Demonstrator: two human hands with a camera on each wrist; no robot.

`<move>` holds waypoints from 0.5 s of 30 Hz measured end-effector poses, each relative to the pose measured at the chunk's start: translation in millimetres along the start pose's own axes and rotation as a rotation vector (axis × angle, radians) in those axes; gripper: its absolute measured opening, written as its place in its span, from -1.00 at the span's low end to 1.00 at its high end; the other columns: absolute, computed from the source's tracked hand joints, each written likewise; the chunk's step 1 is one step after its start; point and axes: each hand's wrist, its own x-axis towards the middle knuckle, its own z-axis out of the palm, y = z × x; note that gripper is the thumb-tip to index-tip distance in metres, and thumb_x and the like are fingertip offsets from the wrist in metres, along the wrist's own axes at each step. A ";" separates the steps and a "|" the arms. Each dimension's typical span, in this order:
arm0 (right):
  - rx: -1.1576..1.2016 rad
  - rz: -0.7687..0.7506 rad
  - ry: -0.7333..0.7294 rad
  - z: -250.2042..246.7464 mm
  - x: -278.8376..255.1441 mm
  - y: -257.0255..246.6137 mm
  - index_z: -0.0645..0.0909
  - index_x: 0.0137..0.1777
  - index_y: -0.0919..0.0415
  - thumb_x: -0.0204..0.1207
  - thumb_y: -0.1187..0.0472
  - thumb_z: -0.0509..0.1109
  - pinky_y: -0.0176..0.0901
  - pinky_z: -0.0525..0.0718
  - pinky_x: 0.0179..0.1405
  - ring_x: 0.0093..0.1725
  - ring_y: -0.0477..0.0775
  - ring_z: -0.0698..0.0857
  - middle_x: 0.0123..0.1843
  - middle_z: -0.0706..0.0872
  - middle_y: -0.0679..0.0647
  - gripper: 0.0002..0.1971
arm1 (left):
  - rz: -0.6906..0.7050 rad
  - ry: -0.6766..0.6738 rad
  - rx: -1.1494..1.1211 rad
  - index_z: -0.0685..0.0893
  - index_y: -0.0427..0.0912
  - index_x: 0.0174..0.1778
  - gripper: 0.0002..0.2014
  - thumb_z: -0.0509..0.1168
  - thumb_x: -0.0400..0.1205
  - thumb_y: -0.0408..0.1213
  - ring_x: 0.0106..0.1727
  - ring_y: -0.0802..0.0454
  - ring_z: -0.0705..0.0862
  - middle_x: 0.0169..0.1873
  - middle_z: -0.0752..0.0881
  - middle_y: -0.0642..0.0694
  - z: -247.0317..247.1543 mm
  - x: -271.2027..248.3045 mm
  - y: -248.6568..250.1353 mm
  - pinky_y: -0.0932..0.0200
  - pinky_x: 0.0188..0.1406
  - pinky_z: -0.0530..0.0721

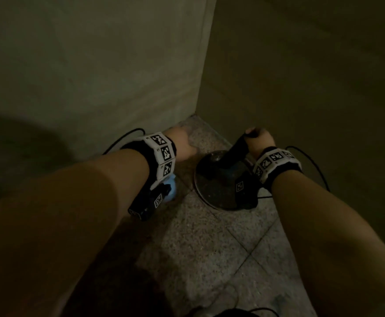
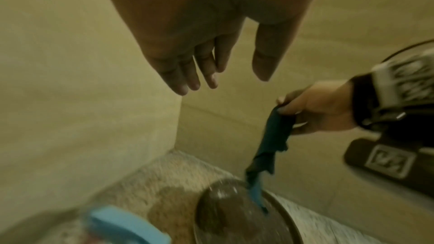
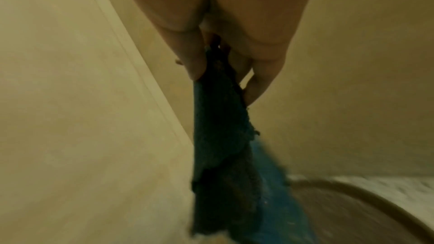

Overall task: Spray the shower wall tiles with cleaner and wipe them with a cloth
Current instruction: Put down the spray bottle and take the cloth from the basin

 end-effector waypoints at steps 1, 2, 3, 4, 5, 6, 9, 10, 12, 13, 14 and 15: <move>0.005 -0.020 0.005 -7.2 -9.2 -12.0 0.50 0.35 0.25 0.65 0.25 0.21 -0.07 0.48 0.01 0.29 0.25 0.59 0.24 0.61 0.19 -0.70 | 0.001 0.013 0.003 0.07 -0.15 0.67 -0.30 0.23 0.66 -0.12 0.60 -0.16 0.27 0.63 0.20 -0.20 -9.7 -4.8 -1.2 0.00 0.56 0.33; 0.009 -0.043 0.015 -14.2 -18.8 -25.0 0.48 0.36 0.25 0.65 0.24 0.21 -0.08 0.47 0.00 0.29 0.24 0.58 0.27 0.60 0.20 -0.69 | -0.002 0.020 -0.001 0.07 -0.13 0.67 -0.29 0.24 0.65 -0.11 0.61 -0.16 0.25 0.63 0.19 -0.18 -19.5 -8.9 -2.5 -0.01 0.57 0.31; 0.018 -0.069 0.029 -21.6 -27.8 -38.3 0.46 0.37 0.24 0.66 0.24 0.20 -0.09 0.47 0.00 0.29 0.22 0.58 0.29 0.59 0.19 -0.69 | -0.003 0.022 -0.011 0.07 -0.11 0.66 -0.29 0.25 0.65 -0.09 0.61 -0.17 0.25 0.63 0.20 -0.17 -30.0 -13.5 -2.5 -0.03 0.57 0.31; 0.034 -0.099 0.041 -28.8 -37.0 -51.1 0.46 0.35 0.23 0.66 0.25 0.19 -0.10 0.47 0.02 0.27 0.19 0.58 0.27 0.59 0.18 -0.71 | 0.000 0.025 -0.023 0.07 -0.08 0.66 -0.29 0.25 0.64 -0.07 0.60 -0.18 0.27 0.62 0.22 -0.16 -40.0 -18.4 -1.8 -0.04 0.57 0.33; 0.049 -0.142 0.045 -35.4 -46.7 -63.3 0.48 0.31 0.20 0.66 0.27 0.19 -0.12 0.47 0.01 0.22 0.15 0.58 0.20 0.59 0.16 -0.75 | 0.006 0.033 -0.024 0.08 -0.07 0.66 -0.28 0.26 0.63 -0.05 0.59 -0.18 0.28 0.62 0.24 -0.15 -49.5 -24.5 -0.2 -0.04 0.56 0.34; 0.070 -0.180 0.043 -44.6 -57.4 -77.7 0.49 0.23 0.16 0.65 0.29 0.18 -0.14 0.47 -0.01 0.15 0.12 0.58 0.11 0.58 0.12 -0.80 | 0.014 0.043 -0.021 0.09 -0.07 0.66 -0.28 0.27 0.63 -0.03 0.59 -0.18 0.29 0.61 0.25 -0.15 -63.5 -32.0 3.7 -0.03 0.56 0.34; 0.097 -0.294 -0.014 -62.7 -79.7 -112.7 0.44 0.02 0.16 0.62 0.42 0.14 -0.27 0.50 -0.24 -0.03 0.05 0.53 -0.18 0.55 -0.01 -0.84 | 0.014 0.062 -0.019 0.10 -0.08 0.66 -0.27 0.27 0.62 -0.02 0.58 -0.18 0.30 0.61 0.25 -0.14 -96.2 -51.0 12.5 -0.02 0.56 0.35; 0.081 -0.324 -0.044 -72.0 -89.9 -127.1 0.43 -0.01 0.17 0.61 0.45 0.12 -0.34 0.47 -0.30 -0.08 0.05 0.53 -0.25 0.51 -0.07 -0.83 | 0.010 0.062 -0.022 0.09 -0.08 0.66 -0.28 0.26 0.63 -0.03 0.58 -0.17 0.30 0.61 0.25 -0.15 -110.8 -60.8 17.6 -0.01 0.56 0.34; 0.026 -0.381 -0.103 -92.5 -109.7 -157.4 0.42 -0.01 0.18 0.61 0.47 0.10 -0.51 0.45 -0.39 -0.22 -0.05 0.51 -0.28 0.46 -0.12 -0.82 | 0.005 0.071 -0.017 0.08 -0.10 0.66 -0.32 0.21 0.67 -0.07 0.59 -0.17 0.29 0.61 0.25 -0.16 -142.0 -78.7 27.8 0.01 0.56 0.34; 0.010 -0.411 -0.135 -102.6 -118.3 -171.7 0.42 0.00 0.19 0.61 0.48 0.10 -0.60 0.44 -0.45 -0.27 -0.13 0.48 -0.28 0.45 -0.13 -0.81 | 0.000 0.074 -0.010 0.08 -0.11 0.66 -0.34 0.19 0.68 -0.09 0.59 -0.18 0.29 0.61 0.25 -0.17 -158.2 -87.7 33.0 0.00 0.55 0.34; -0.001 -0.443 -0.165 -112.8 -128.8 -187.7 0.41 0.00 0.20 0.60 0.50 0.09 -0.66 0.43 -0.49 -0.29 -0.17 0.46 -0.27 0.45 -0.13 -0.81 | -0.007 0.078 0.000 0.08 -0.10 0.66 -0.36 0.18 0.69 -0.10 0.58 -0.19 0.30 0.61 0.25 -0.17 -175.1 -97.2 38.5 -0.01 0.55 0.35; -0.004 -0.474 -0.192 -122.7 -138.4 -202.7 0.41 0.00 0.23 0.58 0.52 0.09 -0.69 0.42 -0.50 -0.30 -0.19 0.45 -0.27 0.45 -0.12 -0.80 | -0.016 0.082 0.005 0.09 -0.10 0.66 -0.37 0.17 0.69 -0.12 0.58 -0.20 0.30 0.61 0.25 -0.18 -191.3 -106.6 43.7 -0.03 0.55 0.35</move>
